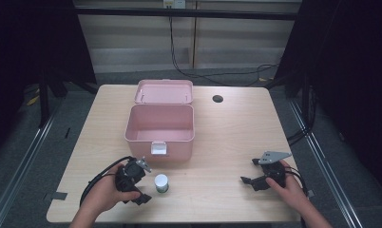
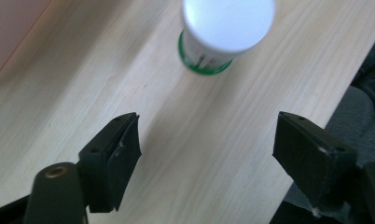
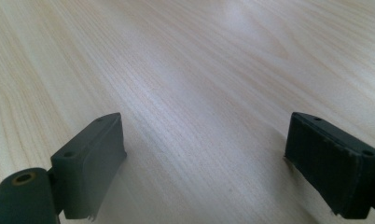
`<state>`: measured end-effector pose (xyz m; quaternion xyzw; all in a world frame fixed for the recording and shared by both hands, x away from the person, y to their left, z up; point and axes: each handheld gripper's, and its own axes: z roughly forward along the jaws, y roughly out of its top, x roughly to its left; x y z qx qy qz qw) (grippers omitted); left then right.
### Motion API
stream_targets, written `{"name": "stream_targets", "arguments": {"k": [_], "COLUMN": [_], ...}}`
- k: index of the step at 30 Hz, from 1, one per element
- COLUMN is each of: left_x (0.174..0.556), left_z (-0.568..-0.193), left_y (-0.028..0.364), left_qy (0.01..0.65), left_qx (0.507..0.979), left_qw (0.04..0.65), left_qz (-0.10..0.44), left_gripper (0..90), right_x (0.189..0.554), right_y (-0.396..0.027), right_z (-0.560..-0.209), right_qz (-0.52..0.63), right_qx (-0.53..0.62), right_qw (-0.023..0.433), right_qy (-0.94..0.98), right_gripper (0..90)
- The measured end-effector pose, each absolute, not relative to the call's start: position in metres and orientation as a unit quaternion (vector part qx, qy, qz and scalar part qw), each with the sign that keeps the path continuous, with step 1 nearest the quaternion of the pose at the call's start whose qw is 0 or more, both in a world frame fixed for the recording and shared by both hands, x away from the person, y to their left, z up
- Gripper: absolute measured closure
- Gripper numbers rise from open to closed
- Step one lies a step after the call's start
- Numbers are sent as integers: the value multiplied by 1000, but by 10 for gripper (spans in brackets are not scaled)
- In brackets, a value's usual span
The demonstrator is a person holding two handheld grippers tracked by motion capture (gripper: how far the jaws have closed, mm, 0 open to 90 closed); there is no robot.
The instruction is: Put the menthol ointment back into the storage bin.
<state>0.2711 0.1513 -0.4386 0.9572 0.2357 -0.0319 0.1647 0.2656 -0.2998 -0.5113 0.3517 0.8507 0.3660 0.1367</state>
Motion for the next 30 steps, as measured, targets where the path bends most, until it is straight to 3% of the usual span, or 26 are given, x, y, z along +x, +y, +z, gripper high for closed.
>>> {"name": "stream_targets", "arguments": {"k": [15,30], "left_x": [286,300], "left_z": [-433,-433], "left_y": [108,87], "left_qy": [207,225], "left_qx": [970,968], "left_qw": [121,98], "left_qz": [-36,-46], "left_gripper": [344,502], "right_x": [266,266], "right_y": [-300,-300], "right_z": [-511,-511], "right_qz": [366,366], "right_qx": [352,351], "right_qw": [137,137], "right_qy": [851,851], "right_gripper": [111,111]}}
